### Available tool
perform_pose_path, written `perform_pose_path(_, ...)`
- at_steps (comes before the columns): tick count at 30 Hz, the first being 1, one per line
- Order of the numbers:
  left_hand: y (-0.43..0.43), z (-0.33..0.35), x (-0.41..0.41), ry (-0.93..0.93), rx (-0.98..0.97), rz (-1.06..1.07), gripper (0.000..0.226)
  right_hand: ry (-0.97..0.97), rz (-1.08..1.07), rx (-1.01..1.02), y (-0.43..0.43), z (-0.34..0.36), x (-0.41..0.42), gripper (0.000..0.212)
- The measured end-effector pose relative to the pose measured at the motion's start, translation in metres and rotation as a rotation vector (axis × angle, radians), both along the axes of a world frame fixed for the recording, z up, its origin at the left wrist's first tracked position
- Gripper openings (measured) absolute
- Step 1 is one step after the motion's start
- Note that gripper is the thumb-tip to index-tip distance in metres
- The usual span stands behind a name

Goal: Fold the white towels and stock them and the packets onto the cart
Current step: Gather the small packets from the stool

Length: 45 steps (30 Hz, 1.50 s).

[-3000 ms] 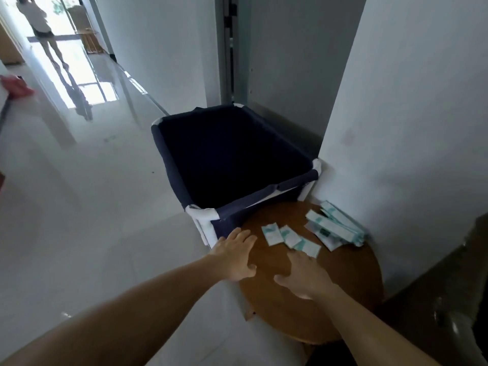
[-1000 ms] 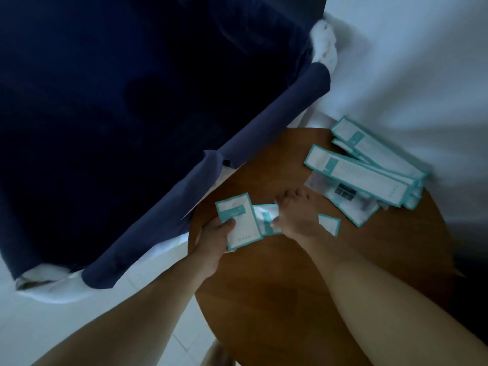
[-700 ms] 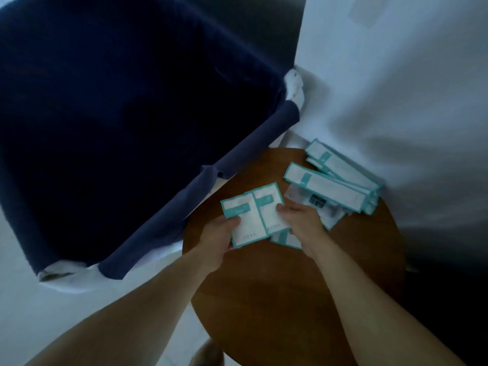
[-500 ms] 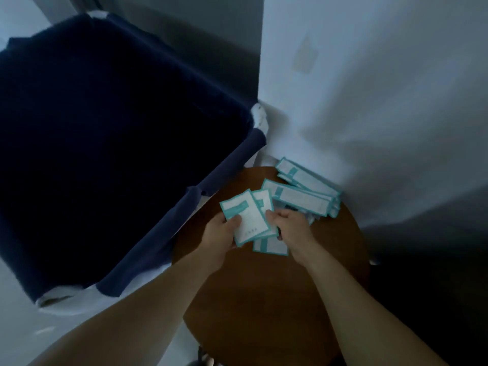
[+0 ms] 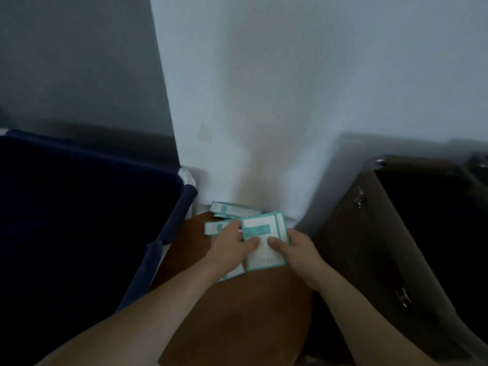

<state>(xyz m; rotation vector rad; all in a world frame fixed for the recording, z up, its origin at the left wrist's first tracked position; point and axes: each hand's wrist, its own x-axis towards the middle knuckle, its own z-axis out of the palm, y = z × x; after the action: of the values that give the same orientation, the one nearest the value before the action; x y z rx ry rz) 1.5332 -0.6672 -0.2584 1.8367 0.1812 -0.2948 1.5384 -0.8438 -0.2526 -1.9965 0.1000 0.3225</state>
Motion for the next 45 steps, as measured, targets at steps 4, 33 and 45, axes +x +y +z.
perform_pose_path(4, -0.026, 0.061, 0.015, -0.220, 0.230, -0.244, 0.099, -0.097, -0.004, -0.155, -0.047, 0.058, -0.030, 0.011)
perform_pose_path(33, -0.630, 0.175, -0.220, 0.135, -0.537, -0.753, 0.027, -0.481, -1.135, 0.658, -0.553, 0.146, -0.330, 0.027)
perform_pose_path(45, -0.809, 0.171, -0.160, 0.002, -0.333, -1.155, 0.023, -0.442, -1.096, 0.417, -0.728, 0.155, -0.338, 0.025)
